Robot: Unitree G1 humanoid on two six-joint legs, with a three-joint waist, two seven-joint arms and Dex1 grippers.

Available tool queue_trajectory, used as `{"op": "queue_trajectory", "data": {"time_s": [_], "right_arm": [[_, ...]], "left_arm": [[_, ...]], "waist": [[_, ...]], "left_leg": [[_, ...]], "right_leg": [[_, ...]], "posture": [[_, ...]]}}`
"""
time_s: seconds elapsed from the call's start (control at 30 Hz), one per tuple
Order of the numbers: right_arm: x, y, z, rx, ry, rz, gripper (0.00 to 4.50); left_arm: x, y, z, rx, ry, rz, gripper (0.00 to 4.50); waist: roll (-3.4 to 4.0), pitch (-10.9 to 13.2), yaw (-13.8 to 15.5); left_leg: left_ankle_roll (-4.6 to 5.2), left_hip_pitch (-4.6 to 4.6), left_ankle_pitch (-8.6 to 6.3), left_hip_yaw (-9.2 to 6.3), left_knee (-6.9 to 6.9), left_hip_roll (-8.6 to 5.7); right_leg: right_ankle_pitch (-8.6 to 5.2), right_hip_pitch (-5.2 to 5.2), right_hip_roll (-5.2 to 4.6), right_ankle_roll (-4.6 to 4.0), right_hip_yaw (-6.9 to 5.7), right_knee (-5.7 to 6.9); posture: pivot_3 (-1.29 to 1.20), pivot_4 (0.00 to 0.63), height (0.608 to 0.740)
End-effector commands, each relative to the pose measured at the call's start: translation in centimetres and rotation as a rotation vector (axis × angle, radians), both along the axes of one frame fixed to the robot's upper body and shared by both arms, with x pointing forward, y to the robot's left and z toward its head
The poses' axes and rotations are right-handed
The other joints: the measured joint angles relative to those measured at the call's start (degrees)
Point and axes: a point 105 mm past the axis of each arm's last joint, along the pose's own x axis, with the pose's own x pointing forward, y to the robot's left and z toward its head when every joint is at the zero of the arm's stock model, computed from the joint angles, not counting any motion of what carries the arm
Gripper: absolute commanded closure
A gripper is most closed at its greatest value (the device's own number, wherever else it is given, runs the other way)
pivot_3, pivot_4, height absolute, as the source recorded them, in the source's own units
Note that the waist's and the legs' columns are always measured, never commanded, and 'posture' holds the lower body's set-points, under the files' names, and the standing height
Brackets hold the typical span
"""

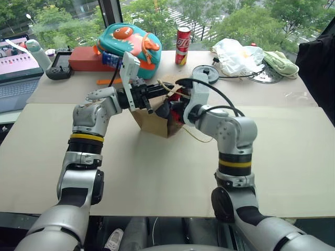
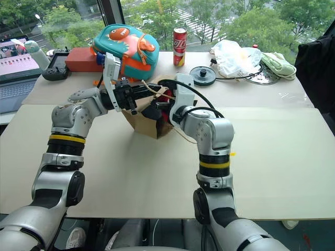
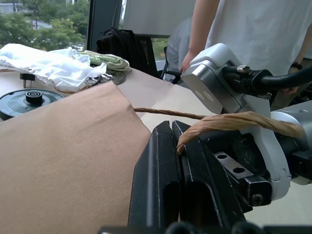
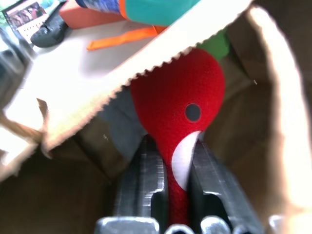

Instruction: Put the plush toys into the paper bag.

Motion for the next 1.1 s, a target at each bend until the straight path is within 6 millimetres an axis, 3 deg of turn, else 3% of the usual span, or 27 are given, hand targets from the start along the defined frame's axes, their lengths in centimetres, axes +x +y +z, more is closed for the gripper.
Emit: {"op": "queue_trajectory", "data": {"time_s": [0.03,0.1,0.27,0.43,0.53,0.7,0.93,1.1], "right_arm": [[-0.6,1.9,3.0,0.078,-0.096,0.056,2.21],[-0.7,1.9,3.1,0.081,-0.099,0.061,1.45],[-0.7,1.1,2.4,0.041,-0.092,0.048,0.08],[-1.7,-1.3,2.1,0.002,-0.102,0.033,0.08],[-3.0,-4.2,1.4,-0.068,-0.108,-0.002,0.08],[-6.0,-6.7,0.3,-0.135,-0.114,0.030,0.08],[-7.8,-6.4,-2.3,-0.293,-0.076,0.110,0.08],[-8.5,-5.5,-2.4,-0.166,-0.052,0.112,0.08]], "left_arm": [[-0.3,-0.3,1.7,-0.009,-0.061,-0.019,4.50],[-0.3,-0.3,1.7,-0.008,-0.062,-0.018,4.50],[-0.3,-0.3,1.7,-0.008,-0.061,-0.017,4.50],[-0.2,-0.3,1.7,-0.009,-0.060,-0.015,4.50],[-0.2,-0.3,1.7,-0.011,-0.059,-0.015,4.50],[-0.2,-0.3,1.6,-0.014,-0.055,-0.015,4.50],[-0.1,-0.4,1.5,-0.016,-0.049,-0.019,4.50],[-0.1,-0.4,1.6,-0.015,-0.053,-0.018,4.50]], "waist": [[0.00,0.0,0.0],[0.00,0.0,0.0],[0.00,0.0,-0.4],[0.01,0.0,-0.4],[0.01,0.0,0.1],[0.00,0.0,0.4],[0.00,0.0,-0.2],[0.00,0.0,-0.3]], "left_leg": [[0.00,-0.01,0.00,-0.01,0.00,0.00],[0.00,-0.02,0.00,-0.01,0.00,-0.01],[0.00,-0.01,0.00,-0.02,0.00,0.00],[0.00,-0.01,0.00,-0.03,0.01,0.00],[0.00,-0.06,0.00,-0.06,0.01,-0.04],[0.01,-0.08,0.00,-0.03,0.01,-0.06],[0.01,0.02,0.00,0.00,0.05,-0.01],[0.01,0.01,0.00,-0.01,0.07,0.00]], "right_leg": [[0.00,0.00,0.00,0.00,0.00,0.00],[0.00,0.00,-0.01,0.00,0.00,-0.01],[0.00,0.00,0.00,0.00,-0.01,0.00],[0.00,0.00,-0.01,0.00,-0.02,0.00],[0.00,0.03,-0.05,0.00,-0.04,-0.03],[0.00,0.01,-0.05,0.01,-0.02,-0.07],[-0.02,0.03,0.03,0.03,0.03,-0.34],[-0.02,0.03,0.06,0.03,0.04,-0.34]], "posture": [[0.00,0.150,0.739],[0.00,0.150,0.739],[0.00,0.150,0.739],[0.00,0.150,0.739],[0.00,0.150,0.739],[0.00,0.150,0.739],[0.00,0.150,0.739],[0.00,0.150,0.739]]}}
